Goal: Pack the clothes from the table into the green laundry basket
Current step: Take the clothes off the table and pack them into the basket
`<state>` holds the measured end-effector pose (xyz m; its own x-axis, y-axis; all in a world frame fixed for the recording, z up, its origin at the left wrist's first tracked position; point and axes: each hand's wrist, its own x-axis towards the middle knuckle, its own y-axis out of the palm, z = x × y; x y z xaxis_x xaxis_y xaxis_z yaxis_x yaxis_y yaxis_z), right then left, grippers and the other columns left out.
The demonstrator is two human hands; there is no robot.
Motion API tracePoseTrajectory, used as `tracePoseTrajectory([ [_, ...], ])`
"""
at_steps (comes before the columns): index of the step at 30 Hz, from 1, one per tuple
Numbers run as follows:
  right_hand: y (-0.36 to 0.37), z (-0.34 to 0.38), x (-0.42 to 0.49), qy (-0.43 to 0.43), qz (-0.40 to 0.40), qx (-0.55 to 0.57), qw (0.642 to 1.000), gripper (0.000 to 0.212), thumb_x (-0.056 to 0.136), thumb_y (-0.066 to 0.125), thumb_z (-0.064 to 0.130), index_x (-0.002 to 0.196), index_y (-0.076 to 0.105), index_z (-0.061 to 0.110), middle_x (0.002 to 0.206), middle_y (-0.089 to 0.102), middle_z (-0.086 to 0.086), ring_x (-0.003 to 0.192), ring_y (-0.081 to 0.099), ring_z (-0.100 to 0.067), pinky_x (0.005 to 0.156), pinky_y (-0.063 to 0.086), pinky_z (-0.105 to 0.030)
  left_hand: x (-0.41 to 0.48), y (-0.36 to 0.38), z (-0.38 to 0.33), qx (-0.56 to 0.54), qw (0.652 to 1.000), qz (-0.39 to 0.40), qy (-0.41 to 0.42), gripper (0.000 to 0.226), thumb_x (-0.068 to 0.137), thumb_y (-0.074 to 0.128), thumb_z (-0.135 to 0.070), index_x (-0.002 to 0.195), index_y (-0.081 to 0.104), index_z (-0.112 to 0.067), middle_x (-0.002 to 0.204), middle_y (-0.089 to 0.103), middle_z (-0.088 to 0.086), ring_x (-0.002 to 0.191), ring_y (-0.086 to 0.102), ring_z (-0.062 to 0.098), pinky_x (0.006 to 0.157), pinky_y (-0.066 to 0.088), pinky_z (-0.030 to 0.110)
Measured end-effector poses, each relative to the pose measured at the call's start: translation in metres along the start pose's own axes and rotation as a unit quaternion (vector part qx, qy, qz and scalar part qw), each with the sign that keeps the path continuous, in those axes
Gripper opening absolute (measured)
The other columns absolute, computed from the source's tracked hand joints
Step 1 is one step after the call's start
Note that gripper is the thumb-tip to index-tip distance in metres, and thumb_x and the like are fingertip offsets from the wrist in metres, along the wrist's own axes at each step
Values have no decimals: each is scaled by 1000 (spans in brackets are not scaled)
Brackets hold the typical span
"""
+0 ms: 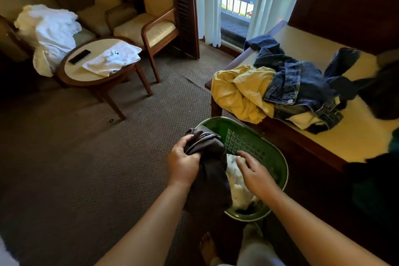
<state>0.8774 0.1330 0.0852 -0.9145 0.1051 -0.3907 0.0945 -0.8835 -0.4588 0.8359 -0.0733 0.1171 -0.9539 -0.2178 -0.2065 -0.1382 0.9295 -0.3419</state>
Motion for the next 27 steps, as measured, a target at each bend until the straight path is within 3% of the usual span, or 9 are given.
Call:
tracePoseTrajectory([
  [4, -7, 24, -7, -31, 24, 147, 988, 36, 104, 42, 49, 140, 44, 54, 143, 50, 21, 134, 44, 3, 105, 36, -19, 4, 18, -28, -44, 996, 56, 59, 45, 77, 77, -11, 118, 73, -27, 111, 76, -11, 106, 70, 4, 101, 55, 32],
  [8, -24, 40, -3, -60, -13, 207, 976, 40, 100, 43, 58, 140, 43, 58, 143, 54, 18, 133, 49, -2, 113, 41, -36, 12, 35, -60, -64, 990, 69, 101, 45, 79, 77, -9, 119, 73, -27, 115, 75, -11, 110, 69, 3, 105, 53, 35],
  [11, -38, 45, 5, -68, -23, 188, 980, 46, 102, 45, 53, 147, 37, 53, 145, 52, 18, 134, 48, -4, 114, 40, -38, 24, 42, -72, -36, 988, 70, 130, 50, 79, 78, -18, 126, 68, -31, 122, 72, -12, 116, 66, 4, 107, 51, 34],
  [14, -48, 38, 12, -48, -39, 118, 991, 47, 106, 44, 40, 152, 35, 41, 149, 47, 15, 140, 41, -7, 117, 33, -33, 35, 45, -66, 86, 979, 96, 157, 59, 82, 79, -31, 138, 61, -32, 133, 66, -6, 124, 61, 10, 110, 45, 27],
  [17, -52, 25, 12, -8, -41, 47, 998, 51, 106, 43, 40, 156, 31, 35, 158, 40, 4, 143, 38, -14, 118, 30, -36, 37, 46, -48, 155, 972, 109, 138, 54, 89, 77, -24, 140, 61, -18, 134, 66, 4, 125, 61, 19, 109, 44, 28],
  [19, -52, 17, 7, 3, -23, 20, 1000, 52, 106, 42, 39, 157, 29, 36, 161, 35, 2, 138, 40, -15, 112, 31, -36, 32, 46, -38, 164, 974, 113, 110, 51, 92, 72, -21, 141, 61, -17, 132, 68, 6, 122, 63, 21, 108, 46, 30],
  [23, -47, 5, 1, 2, 13, -16, 1000, 55, 107, 43, 33, 159, 26, 28, 164, 28, 4, 150, 24, -12, 120, 21, -31, 21, 50, -16, 192, 971, 126, 69, 47, 94, 67, -17, 141, 61, -18, 127, 70, 17, 112, 66, 35, 94, 49, 31],
  [25, -45, 1, 1, 2, 25, -33, 999, 55, 107, 43, 33, 159, 26, 27, 164, 27, 4, 150, 23, -11, 117, 19, -26, 17, 54, -8, 196, 970, 130, 53, 47, 94, 65, -13, 140, 62, -17, 125, 70, 23, 115, 64, 42, 99, 50, 42],
  [27, -42, -1, 0, 0, 43, -48, 998, 55, 107, 43, 32, 159, 26, 26, 164, 27, 5, 149, 25, -10, 112, 20, -21, 13, 56, 1, 198, 970, 133, 44, 47, 94, 63, -10, 141, 62, -15, 136, 67, 13, 127, 61, 32, 111, 45, 38],
])
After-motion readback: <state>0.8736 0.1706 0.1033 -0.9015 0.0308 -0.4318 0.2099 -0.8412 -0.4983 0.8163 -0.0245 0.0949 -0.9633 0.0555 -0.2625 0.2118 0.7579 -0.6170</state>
